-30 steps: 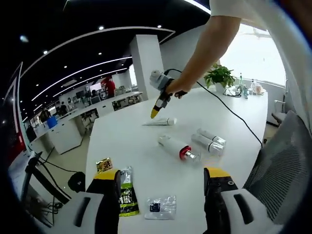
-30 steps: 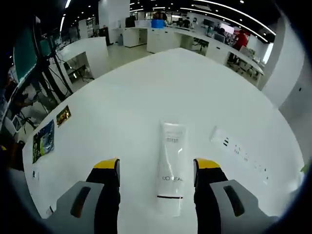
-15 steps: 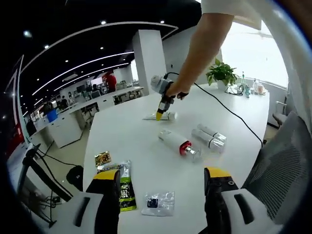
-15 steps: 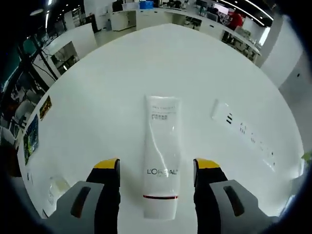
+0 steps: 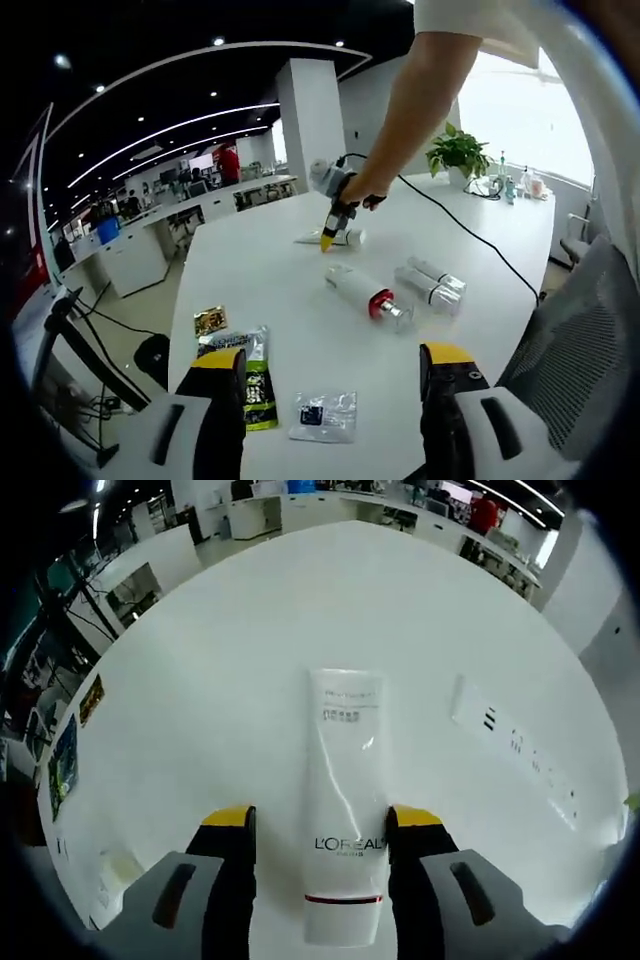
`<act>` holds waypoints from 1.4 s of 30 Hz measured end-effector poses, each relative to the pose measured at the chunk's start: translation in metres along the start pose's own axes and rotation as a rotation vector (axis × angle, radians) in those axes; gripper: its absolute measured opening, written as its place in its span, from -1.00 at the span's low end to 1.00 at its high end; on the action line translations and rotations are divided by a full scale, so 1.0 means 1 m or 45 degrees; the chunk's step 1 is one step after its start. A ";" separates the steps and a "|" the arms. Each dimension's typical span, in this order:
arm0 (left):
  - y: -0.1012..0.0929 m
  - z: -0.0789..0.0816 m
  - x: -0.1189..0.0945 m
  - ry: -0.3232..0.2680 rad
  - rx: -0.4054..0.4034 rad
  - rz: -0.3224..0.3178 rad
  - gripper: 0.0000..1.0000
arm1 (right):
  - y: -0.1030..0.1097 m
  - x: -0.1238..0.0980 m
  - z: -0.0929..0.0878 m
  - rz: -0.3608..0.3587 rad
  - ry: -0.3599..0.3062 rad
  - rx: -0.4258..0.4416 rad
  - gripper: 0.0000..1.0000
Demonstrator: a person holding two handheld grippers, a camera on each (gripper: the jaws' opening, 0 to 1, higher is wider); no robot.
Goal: Arrange the skincare products in the storage area until every visible bottle or jar stands upright without overlapping.
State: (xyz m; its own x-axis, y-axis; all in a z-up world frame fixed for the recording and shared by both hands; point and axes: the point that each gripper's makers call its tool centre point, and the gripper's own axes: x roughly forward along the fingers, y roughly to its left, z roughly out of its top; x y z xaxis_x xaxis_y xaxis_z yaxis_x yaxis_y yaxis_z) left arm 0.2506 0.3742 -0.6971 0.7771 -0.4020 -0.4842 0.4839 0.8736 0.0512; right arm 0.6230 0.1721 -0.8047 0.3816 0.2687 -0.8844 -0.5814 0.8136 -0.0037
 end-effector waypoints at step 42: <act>-0.006 0.002 0.004 0.013 0.042 -0.053 0.40 | 0.027 -0.045 0.031 0.133 -0.092 -0.269 -0.69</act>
State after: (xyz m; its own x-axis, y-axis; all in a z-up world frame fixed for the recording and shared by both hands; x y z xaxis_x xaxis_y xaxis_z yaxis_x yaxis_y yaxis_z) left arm 0.2512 0.3666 -0.6971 0.7519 -0.4348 -0.4955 0.5288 0.8467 0.0594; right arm 0.6122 0.1983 -0.7503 0.3578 0.3878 -0.8495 -0.7547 0.6558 -0.0185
